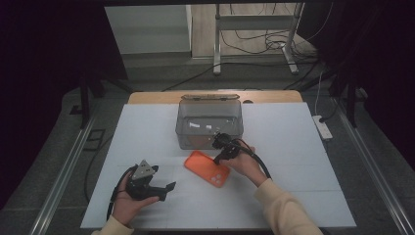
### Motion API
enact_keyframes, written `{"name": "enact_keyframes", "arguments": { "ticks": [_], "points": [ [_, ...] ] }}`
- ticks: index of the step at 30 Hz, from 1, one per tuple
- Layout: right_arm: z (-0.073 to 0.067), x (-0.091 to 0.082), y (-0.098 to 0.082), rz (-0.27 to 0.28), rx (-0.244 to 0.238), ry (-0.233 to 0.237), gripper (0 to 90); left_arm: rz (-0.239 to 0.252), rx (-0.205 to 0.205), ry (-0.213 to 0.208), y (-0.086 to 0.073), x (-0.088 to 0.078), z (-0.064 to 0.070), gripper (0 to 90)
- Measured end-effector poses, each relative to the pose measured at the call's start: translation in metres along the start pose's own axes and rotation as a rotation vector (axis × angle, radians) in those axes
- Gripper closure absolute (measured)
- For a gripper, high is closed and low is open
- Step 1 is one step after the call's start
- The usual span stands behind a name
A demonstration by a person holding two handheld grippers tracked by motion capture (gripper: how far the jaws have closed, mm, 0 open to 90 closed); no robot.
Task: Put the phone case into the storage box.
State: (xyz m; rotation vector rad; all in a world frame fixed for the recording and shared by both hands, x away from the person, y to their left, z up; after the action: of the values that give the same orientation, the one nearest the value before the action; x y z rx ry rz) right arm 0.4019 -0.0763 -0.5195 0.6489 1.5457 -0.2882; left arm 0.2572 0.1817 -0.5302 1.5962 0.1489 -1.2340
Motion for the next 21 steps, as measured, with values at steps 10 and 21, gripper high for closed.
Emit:
{"name": "enact_keyframes", "arguments": {
  "ticks": [10, 21],
  "points": [
    [-0.0026, -0.0006, 0.0002, -0.004, -0.008, -0.027, 86.3, 0.0, 0.0, -0.001, -0.0001, -0.0003, -0.0001, 11.0],
    [-0.0043, -0.001, 0.0004, -0.005, -0.037, -0.054, 88.1, 0.0, -0.001, 0.001, -0.0004, -0.0005, -0.0007, 11.0]
  ]
}}
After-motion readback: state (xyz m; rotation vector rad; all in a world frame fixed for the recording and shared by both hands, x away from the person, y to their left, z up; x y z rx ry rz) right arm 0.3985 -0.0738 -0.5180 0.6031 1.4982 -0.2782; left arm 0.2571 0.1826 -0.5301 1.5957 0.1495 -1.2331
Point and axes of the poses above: each handheld gripper's, and its own axes: x roughly forward along the jaws, y roughly out of its top, z roughly to its right, the point moved 2 cm from there along x, roughly forward along the jaws, and after that the axes turned 10 degrees about -z, right-handed, at the moved point
